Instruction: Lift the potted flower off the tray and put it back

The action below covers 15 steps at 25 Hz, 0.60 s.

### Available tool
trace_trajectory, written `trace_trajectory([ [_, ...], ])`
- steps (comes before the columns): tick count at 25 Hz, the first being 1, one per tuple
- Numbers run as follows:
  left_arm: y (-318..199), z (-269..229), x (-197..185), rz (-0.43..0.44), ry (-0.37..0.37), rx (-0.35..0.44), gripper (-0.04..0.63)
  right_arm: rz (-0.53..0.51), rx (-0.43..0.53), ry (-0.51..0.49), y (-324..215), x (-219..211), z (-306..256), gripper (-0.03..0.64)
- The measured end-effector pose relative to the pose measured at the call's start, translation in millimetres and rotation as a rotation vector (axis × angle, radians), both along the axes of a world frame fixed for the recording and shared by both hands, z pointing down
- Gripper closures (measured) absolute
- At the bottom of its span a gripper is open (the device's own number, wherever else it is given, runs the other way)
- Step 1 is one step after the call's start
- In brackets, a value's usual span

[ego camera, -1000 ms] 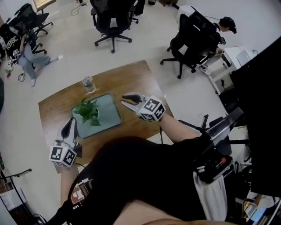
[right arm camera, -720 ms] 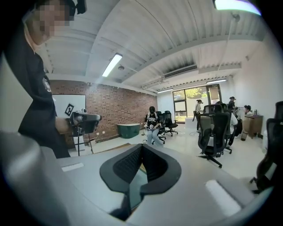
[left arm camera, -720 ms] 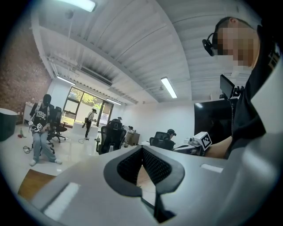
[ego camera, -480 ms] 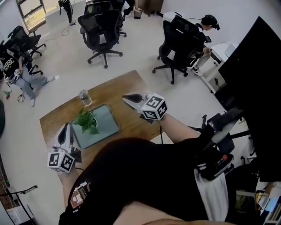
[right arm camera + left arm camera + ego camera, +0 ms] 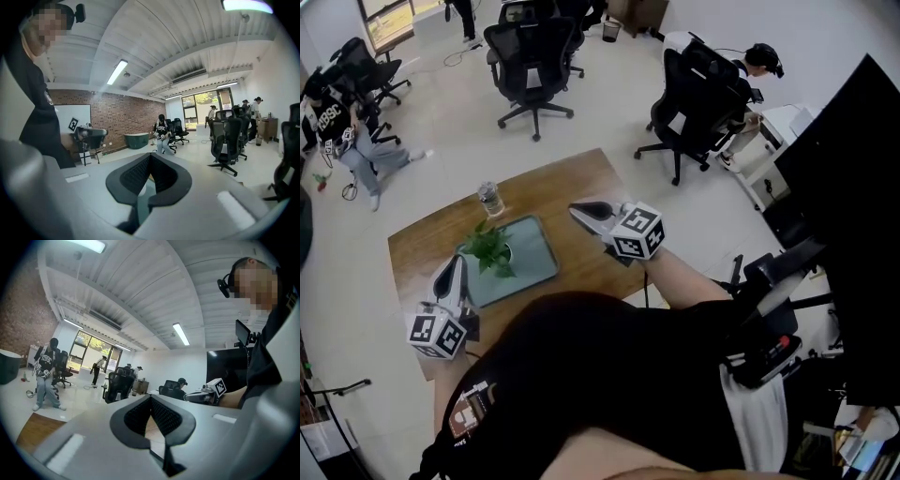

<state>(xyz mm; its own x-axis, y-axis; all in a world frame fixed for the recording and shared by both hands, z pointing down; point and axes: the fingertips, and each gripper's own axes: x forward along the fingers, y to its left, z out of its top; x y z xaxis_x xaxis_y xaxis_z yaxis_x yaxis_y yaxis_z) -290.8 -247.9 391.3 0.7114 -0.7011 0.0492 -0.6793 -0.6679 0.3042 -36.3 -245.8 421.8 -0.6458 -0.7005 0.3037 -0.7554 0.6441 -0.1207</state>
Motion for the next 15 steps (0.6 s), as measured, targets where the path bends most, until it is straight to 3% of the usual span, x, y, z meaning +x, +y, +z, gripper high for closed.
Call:
trace_trajectory([
  [15,9,10,8,0.057,-0.019,-0.037,0.595,0.009,-0.017,-0.019,11,0,5,0.606],
])
